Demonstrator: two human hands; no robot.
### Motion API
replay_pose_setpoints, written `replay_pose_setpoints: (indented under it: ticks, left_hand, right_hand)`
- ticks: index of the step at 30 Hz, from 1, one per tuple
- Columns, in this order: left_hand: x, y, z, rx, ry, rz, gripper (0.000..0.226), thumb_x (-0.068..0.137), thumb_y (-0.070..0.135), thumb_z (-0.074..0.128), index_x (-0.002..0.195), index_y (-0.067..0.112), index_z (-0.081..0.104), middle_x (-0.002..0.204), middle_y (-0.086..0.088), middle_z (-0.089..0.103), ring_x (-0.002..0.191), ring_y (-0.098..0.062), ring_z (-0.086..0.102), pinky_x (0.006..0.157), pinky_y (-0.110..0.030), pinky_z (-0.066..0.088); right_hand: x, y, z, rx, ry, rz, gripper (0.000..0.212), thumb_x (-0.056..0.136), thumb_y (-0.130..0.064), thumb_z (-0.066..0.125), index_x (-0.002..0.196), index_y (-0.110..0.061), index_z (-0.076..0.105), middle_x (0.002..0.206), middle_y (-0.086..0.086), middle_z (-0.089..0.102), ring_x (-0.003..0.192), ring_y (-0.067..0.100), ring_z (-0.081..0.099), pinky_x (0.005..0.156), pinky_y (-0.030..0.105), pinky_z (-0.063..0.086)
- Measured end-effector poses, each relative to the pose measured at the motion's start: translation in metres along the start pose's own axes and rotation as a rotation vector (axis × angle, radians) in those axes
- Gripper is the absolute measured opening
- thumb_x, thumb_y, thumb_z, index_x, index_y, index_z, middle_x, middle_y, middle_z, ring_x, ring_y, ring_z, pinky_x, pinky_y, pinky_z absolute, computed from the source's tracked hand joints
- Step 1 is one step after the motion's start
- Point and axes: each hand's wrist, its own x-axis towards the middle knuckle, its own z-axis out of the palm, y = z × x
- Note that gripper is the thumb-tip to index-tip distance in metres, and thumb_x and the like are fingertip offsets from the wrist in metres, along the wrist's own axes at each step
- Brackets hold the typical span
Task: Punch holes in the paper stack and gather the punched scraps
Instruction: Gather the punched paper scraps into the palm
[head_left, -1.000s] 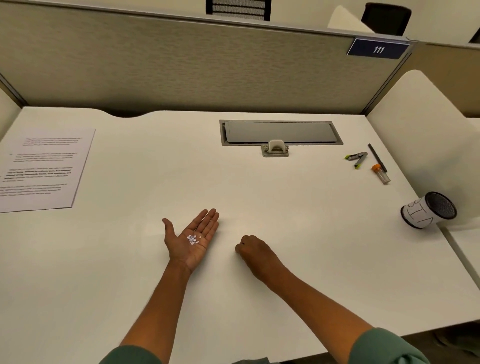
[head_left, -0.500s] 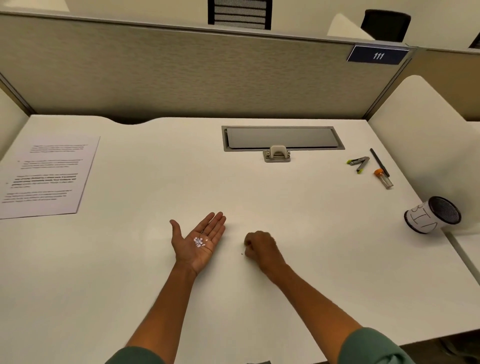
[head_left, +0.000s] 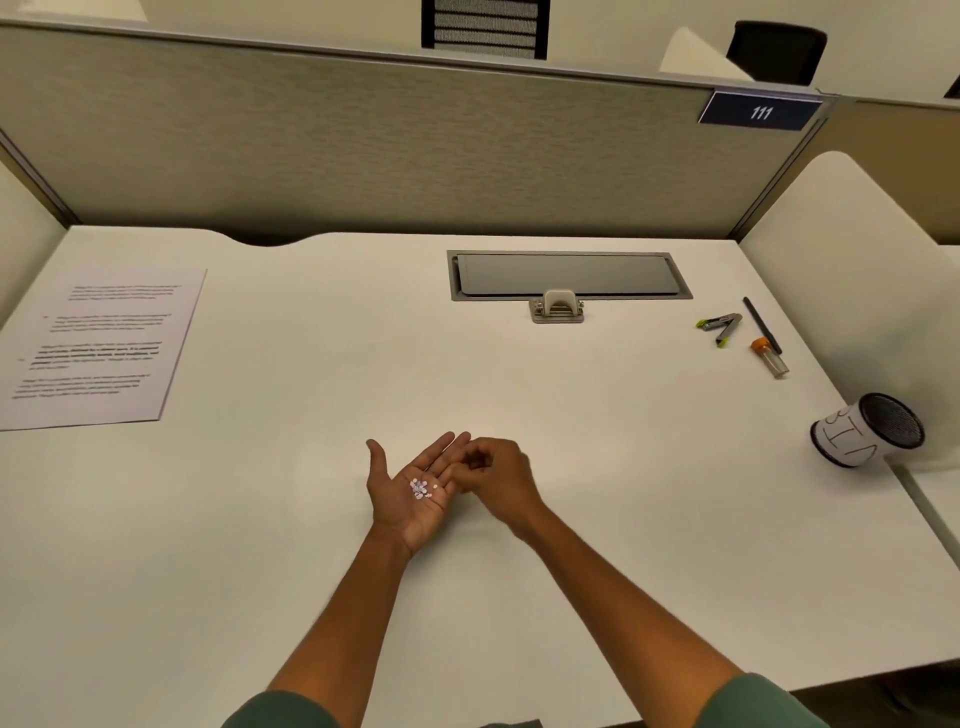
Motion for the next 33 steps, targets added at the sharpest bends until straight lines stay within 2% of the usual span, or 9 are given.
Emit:
replay_pose_setpoints:
  ticks: [4, 7, 9, 12, 18, 21, 23, 28, 33]
  left_hand:
    - [-0.002, -0.005, 0.0, 0.067, -0.002, -0.009, 0.111, 0.076, 0.088, 0.039, 0.139, -0.004, 0.048, 0.144, -0.023, 0.053, 0.134, -0.035, 0.052, 0.113, -0.046, 0.039]
    - [-0.003, -0.005, -0.006, 0.095, -0.02, -0.015, 0.111, 0.075, 0.089, 0.039, 0.137, 0.0, 0.053, 0.147, -0.019, 0.051, 0.137, -0.033, 0.048, 0.118, -0.045, 0.03]
    - [-0.004, -0.004, -0.011, 0.087, -0.035, -0.019, 0.11, 0.074, 0.09, 0.039, 0.136, 0.0, 0.055, 0.148, -0.019, 0.049, 0.139, -0.033, 0.046, 0.121, -0.045, 0.026]
    - [-0.006, -0.004, -0.014, 0.05, -0.051, -0.009, 0.109, 0.075, 0.088, 0.042, 0.135, -0.003, 0.054, 0.148, -0.022, 0.048, 0.139, -0.035, 0.046, 0.119, -0.045, 0.029]
    - [-0.01, -0.005, -0.012, -0.017, -0.066, -0.008, 0.109, 0.077, 0.086, 0.044, 0.136, -0.006, 0.053, 0.147, -0.023, 0.049, 0.137, -0.037, 0.048, 0.109, -0.045, 0.045]
    - [-0.007, -0.002, -0.01, -0.052, -0.027, 0.005, 0.11, 0.079, 0.083, 0.043, 0.138, -0.009, 0.048, 0.142, -0.027, 0.053, 0.126, -0.038, 0.058, 0.089, -0.041, 0.059]
    - [-0.007, 0.002, -0.011, -0.071, -0.009, 0.027, 0.11, 0.079, 0.081, 0.048, 0.137, -0.011, 0.045, 0.141, -0.029, 0.053, 0.128, -0.04, 0.056, 0.102, -0.045, 0.05]
    - [-0.006, 0.014, -0.022, -0.127, -0.016, 0.049, 0.109, 0.078, 0.078, 0.055, 0.137, -0.013, 0.044, 0.142, -0.032, 0.05, 0.131, -0.045, 0.051, 0.11, -0.051, 0.04]
    - [-0.006, 0.018, -0.027, -0.134, -0.023, 0.058, 0.109, 0.077, 0.079, 0.054, 0.137, -0.012, 0.044, 0.142, -0.032, 0.05, 0.132, -0.045, 0.05, 0.111, -0.05, 0.039]
  right_hand:
    - [-0.012, -0.003, 0.027, -0.21, -0.09, -0.092, 0.01, 0.08, -0.009, 0.068, 0.091, -0.008, 0.07, 0.085, 0.006, 0.072, 0.069, 0.001, 0.061, 0.066, 0.008, 0.046]
    - [-0.02, -0.012, 0.042, -0.303, -0.126, -0.105, 0.021, 0.091, -0.008, 0.055, 0.106, 0.003, 0.065, 0.107, 0.02, 0.068, 0.1, 0.024, 0.065, 0.088, 0.03, 0.051]
    - [-0.026, -0.023, 0.049, -0.377, -0.12, -0.099, 0.045, 0.099, -0.023, 0.045, 0.131, 0.008, 0.049, 0.142, 0.029, 0.044, 0.135, 0.038, 0.039, 0.113, 0.041, 0.033]
    - [-0.029, -0.028, 0.054, -0.472, -0.095, -0.165, 0.065, 0.101, -0.035, 0.036, 0.147, 0.008, 0.021, 0.16, 0.024, 0.01, 0.149, 0.033, 0.01, 0.121, 0.035, 0.01]
    - [-0.028, -0.012, 0.04, -0.53, -0.101, -0.298, 0.026, 0.098, -0.014, 0.049, 0.115, -0.005, 0.066, 0.125, 0.014, 0.064, 0.115, 0.024, 0.06, 0.094, 0.03, 0.048]
    - [-0.021, -0.001, 0.025, -0.363, 0.092, -0.383, 0.017, 0.087, -0.009, 0.063, 0.101, -0.013, 0.072, 0.098, 0.006, 0.067, 0.079, 0.013, 0.061, 0.072, 0.025, 0.05]
    - [-0.012, 0.012, 0.009, -0.324, 0.22, -0.352, 0.015, 0.083, -0.008, 0.07, 0.096, -0.013, 0.073, 0.091, 0.004, 0.065, 0.063, 0.009, 0.051, 0.067, 0.023, 0.046]
    - [0.003, 0.05, -0.031, -0.453, 0.185, -0.107, 0.012, 0.084, -0.018, 0.072, 0.095, -0.019, 0.075, 0.093, -0.001, 0.067, 0.072, 0.007, 0.055, 0.077, 0.028, 0.05]
    - [-0.002, 0.068, -0.035, -0.556, 0.078, -0.041, 0.013, 0.086, -0.024, 0.068, 0.096, -0.02, 0.074, 0.099, -0.001, 0.067, 0.082, 0.011, 0.061, 0.077, 0.027, 0.051]
